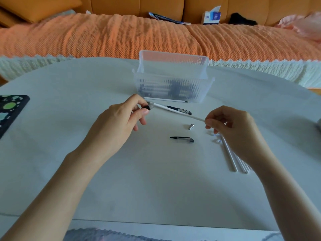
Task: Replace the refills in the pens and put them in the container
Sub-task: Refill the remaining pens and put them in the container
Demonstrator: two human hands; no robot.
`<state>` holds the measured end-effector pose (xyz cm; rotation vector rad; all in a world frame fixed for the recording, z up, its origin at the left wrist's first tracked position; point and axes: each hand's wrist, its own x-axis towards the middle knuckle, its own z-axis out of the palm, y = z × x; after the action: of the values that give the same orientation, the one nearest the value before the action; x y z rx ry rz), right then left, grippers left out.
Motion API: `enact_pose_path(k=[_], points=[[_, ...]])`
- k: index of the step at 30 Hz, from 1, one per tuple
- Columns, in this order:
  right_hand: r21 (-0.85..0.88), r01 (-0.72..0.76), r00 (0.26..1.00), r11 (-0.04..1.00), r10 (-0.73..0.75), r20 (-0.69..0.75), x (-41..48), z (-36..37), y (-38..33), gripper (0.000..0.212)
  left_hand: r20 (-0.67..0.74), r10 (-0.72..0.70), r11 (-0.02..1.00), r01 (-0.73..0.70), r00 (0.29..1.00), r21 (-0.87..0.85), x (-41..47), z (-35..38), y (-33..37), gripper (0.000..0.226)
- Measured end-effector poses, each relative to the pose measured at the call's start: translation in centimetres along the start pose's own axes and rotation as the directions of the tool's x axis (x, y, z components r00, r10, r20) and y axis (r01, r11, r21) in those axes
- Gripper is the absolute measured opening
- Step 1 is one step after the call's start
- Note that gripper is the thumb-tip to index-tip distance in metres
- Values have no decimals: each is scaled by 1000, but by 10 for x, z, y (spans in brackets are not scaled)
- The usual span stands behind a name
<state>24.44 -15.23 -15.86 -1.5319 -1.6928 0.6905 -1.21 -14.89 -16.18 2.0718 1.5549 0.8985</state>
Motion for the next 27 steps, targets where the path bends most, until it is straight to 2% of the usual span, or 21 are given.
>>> enact_pose_path(k=[14, 18, 21, 27], points=[[-17, 3, 1000, 1000, -3, 15, 0, 0, -3, 19, -2, 5, 1000, -5, 1000, -22, 0, -1, 0, 2], [-10, 1, 1000, 1000, -1, 2, 1, -1, -4, 18, 7, -14, 999, 14, 1000, -43, -1, -2, 2, 14], [-11, 0, 1000, 1000, 0, -6, 1, -2, -4, 17, 4, -11, 999, 11, 1000, -43, -2, -2, 2, 10], [-52, 12, 1000, 999, -12, 8, 0, -2, -4, 18, 1, -23, 999, 23, 1000, -47, -2, -3, 4, 15]])
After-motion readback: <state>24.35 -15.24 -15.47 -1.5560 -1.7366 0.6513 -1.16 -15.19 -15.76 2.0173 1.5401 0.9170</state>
